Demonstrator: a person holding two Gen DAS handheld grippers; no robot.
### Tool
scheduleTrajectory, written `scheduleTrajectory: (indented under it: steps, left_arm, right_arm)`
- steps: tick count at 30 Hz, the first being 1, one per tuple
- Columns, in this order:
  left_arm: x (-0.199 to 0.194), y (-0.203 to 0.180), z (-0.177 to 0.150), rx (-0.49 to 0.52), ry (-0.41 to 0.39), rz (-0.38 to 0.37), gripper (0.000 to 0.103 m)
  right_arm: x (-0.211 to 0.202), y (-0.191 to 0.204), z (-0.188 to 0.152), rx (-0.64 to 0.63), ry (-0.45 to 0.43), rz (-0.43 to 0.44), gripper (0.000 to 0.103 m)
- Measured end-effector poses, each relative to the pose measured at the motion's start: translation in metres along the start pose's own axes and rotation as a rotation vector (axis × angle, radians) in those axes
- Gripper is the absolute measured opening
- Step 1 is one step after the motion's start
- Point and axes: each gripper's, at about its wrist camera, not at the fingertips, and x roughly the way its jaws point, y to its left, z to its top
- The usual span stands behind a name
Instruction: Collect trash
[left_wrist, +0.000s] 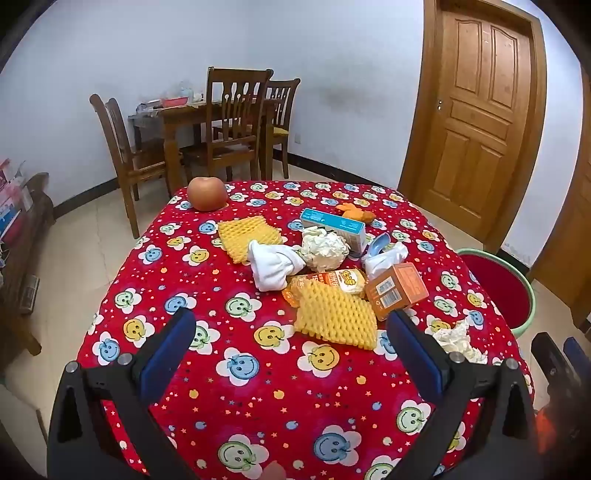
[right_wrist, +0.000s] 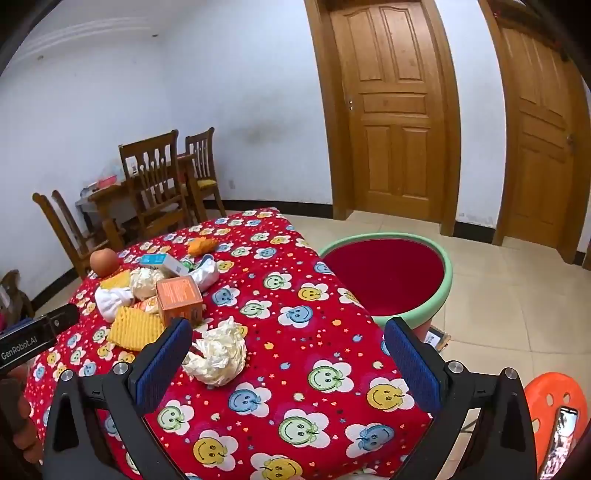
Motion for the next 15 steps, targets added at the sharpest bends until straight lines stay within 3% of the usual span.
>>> scheduleTrajectory:
  steps: [15]
  left_arm:
    - [-0.0015, 0.0002, 0.0015, -0.002, 0.000, 0.000, 0.101]
  right_arm:
    - [-0.0029, 0.0004, 0.0007, -0.003, -0.004, -0.001, 0.103]
